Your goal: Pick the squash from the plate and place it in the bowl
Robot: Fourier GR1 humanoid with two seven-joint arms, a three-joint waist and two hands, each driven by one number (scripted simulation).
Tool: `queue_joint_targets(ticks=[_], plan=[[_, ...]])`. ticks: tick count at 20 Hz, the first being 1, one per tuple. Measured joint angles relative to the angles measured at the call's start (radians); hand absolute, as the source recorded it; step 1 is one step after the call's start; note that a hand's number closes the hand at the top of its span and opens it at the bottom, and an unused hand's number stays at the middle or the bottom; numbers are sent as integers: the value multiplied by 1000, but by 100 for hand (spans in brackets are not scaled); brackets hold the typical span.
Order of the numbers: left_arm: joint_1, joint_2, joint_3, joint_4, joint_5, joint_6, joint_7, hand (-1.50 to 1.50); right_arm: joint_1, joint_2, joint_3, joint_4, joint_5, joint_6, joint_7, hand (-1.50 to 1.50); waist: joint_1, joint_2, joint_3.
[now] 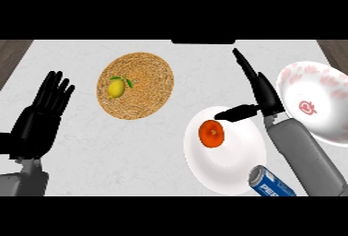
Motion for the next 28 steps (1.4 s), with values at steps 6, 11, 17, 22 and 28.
queue_joint_targets(ticks=[6,11,17,22,28], plan=[[-9,4,8,19,10,-19,1,0,-148,-121,115,47,120,194,188,-150,6,-4,-3],[-24,3,5,22,12,-22,10,0,-254,-190,262,71,171,506,347,-150,14,-6,-5],[-32,0,21,39,12,-18,10,0,-370,-131,282,21,102,790,580,-150,-3,-8,-3],[3,-13,27,21,7,-29,0,0,-340,-84,232,-80,74,869,751,-150,-10,-7,-1],[-34,-17,49,29,1,-22,25,0,-225,-46,179,-199,96,902,835,-150,-13,-6,0]])
